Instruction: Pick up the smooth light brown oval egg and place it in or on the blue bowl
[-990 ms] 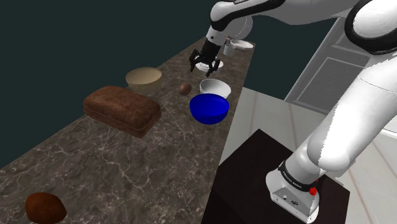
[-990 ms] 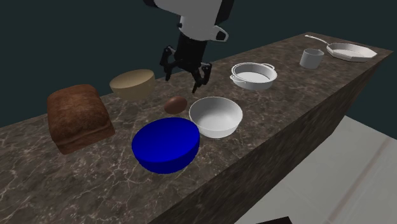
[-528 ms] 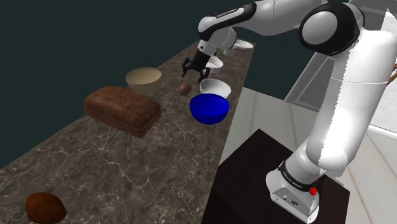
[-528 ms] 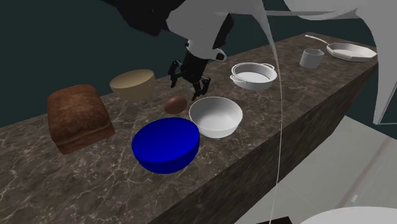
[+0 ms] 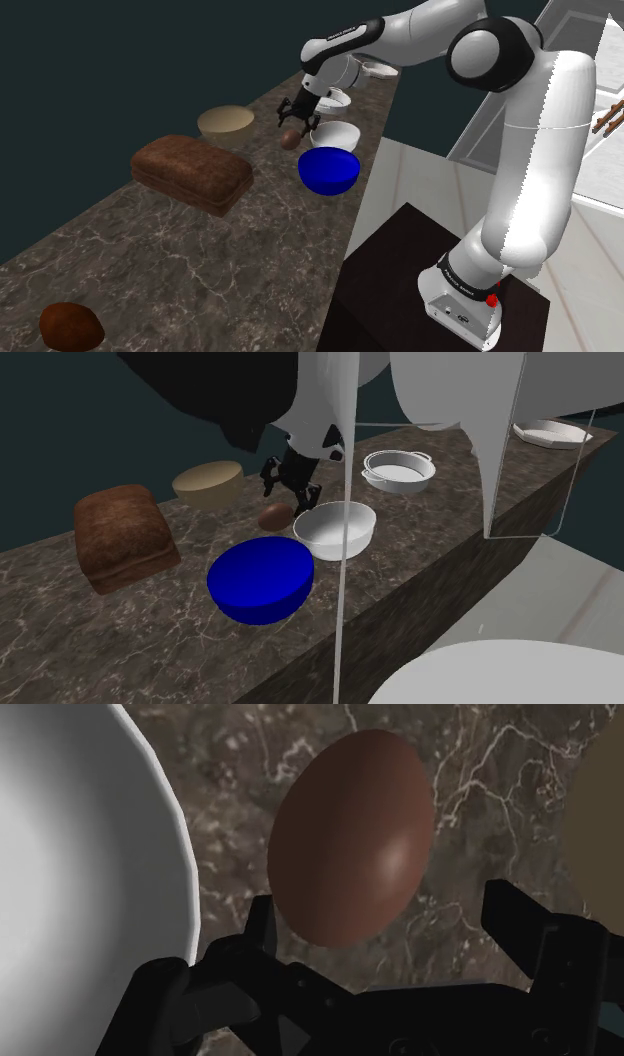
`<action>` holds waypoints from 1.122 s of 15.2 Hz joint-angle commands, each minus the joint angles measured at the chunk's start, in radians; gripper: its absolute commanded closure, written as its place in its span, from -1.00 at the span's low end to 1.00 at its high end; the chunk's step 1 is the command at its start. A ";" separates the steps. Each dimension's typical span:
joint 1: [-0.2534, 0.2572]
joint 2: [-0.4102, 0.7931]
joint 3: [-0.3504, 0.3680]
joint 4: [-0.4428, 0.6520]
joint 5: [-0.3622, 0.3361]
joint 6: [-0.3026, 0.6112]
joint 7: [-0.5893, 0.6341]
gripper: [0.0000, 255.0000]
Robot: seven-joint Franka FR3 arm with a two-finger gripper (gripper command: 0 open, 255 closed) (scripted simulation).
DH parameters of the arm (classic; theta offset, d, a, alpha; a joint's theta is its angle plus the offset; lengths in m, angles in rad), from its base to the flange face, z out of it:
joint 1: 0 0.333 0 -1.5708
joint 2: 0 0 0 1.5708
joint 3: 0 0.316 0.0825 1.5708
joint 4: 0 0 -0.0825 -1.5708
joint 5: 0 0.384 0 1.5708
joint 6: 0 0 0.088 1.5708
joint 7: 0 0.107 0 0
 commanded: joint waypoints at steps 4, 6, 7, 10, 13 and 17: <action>-0.001 0.019 0.001 -0.020 0.004 0.015 -0.006 -1.00; -0.001 0.019 0.001 -0.020 0.004 0.015 -0.006 -1.00; -0.001 0.019 0.001 -0.020 0.004 0.015 -0.006 -1.00; 0.000 0.020 0.001 -0.018 0.004 0.014 -0.005 1.00; 0.000 0.021 0.001 -0.015 0.003 0.013 -0.004 1.00; 0.000 0.020 0.001 -0.015 0.003 0.012 -0.004 1.00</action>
